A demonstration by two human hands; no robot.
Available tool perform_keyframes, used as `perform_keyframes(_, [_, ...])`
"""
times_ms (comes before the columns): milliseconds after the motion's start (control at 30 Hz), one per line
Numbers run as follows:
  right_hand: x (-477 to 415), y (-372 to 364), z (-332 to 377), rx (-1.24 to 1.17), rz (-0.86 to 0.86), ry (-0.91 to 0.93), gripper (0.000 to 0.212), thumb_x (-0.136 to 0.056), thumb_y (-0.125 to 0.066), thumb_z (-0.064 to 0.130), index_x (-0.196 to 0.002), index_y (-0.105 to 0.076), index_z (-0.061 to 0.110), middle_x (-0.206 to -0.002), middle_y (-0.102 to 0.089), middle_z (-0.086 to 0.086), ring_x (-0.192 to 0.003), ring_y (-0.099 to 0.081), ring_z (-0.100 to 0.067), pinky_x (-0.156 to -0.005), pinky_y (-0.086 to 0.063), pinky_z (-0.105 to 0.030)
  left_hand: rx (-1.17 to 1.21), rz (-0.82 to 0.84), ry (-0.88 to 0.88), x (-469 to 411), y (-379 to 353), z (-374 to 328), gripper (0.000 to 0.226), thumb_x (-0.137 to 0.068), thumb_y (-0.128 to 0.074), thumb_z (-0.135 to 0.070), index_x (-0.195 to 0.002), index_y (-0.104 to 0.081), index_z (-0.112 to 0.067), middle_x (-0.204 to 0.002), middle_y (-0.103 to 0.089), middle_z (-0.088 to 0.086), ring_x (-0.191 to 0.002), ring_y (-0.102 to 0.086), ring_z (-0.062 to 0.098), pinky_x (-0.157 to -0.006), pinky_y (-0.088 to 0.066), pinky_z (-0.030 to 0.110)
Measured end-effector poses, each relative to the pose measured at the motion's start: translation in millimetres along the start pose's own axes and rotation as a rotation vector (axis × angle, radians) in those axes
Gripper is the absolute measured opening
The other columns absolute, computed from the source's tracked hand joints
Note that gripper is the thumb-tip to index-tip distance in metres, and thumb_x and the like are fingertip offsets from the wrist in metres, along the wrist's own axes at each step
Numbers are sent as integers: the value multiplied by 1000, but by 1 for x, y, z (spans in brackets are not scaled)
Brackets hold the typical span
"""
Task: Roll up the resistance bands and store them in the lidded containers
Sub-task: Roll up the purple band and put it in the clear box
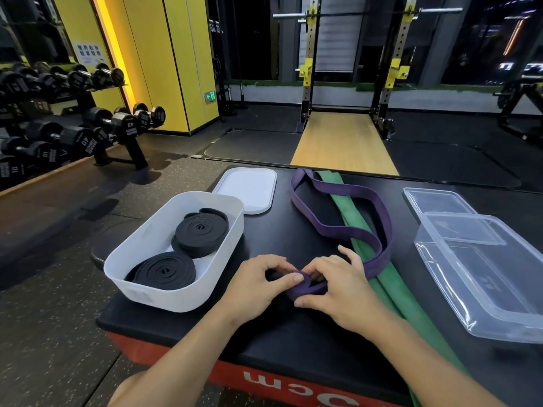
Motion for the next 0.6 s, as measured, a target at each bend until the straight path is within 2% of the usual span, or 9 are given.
perform_keyframes(100, [1,-6,5,20,-74,-34,56,-59,-66,86,-82,-51,37,-73,-54,20,-86,-52,2,-118,-3,-21,-31,22,-20,-1,-1,0,8,-90,-79,-36,-98,-83,-36,-105,-74,-27,-124,-55,-11,-101,-37,9])
perform_keyframes(233, [1,-6,5,89,-61,2,59,-61,-60,89,-82,-50,35,-72,-49,20,-81,-49,0,-117,-9,-25,-65,67,-51,-4,-1,0,11,-93,-77,-33,-99,-81,-41,-105,-72,-31,-128,-50,-7,-106,-36,14])
perform_keyframes(333, [-3,0,1,86,52,47,53,-67,-62,83,-93,-55,37,-83,-53,21,-91,-51,0,-121,-8,-28,-62,71,-56,-4,0,0,17,-92,-78,-33,-92,-80,-50,-99,-71,-32,-125,-53,-4,-106,-38,20])
perform_keyframes(467, [-5,18,-11,57,257,105,42,-86,-74,51,-125,-59,46,-110,-60,29,-116,-47,9,-122,5,-25,-40,48,-18,-4,1,-1,24,-89,-82,-34,-86,-78,-57,-101,-70,-35,-123,-54,-11,-103,-38,15])
perform_keyframes(533, [-5,21,-14,39,277,119,44,-90,-73,41,-131,-58,48,-115,-58,35,-121,-45,12,-120,6,-22,-3,26,-3,-4,1,1,16,-87,-84,-33,-89,-81,-48,-102,-74,-25,-119,-59,-10,-103,-42,17])
perform_keyframes(600, [-5,18,-13,3,248,110,49,-90,-74,38,-134,-56,48,-120,-59,36,-124,-43,14,-123,5,-26,73,21,3,-3,0,2,13,-85,-86,-31,-96,-80,-33,-97,-78,-13,-106,-69,1,-101,-51,26])
Point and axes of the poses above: each hand's wrist, its own x-axis away from the middle knuckle, its own y-axis out of the back of the hand, z = x × y, the point moved 2 cm from there along -x, towards the middle knuckle
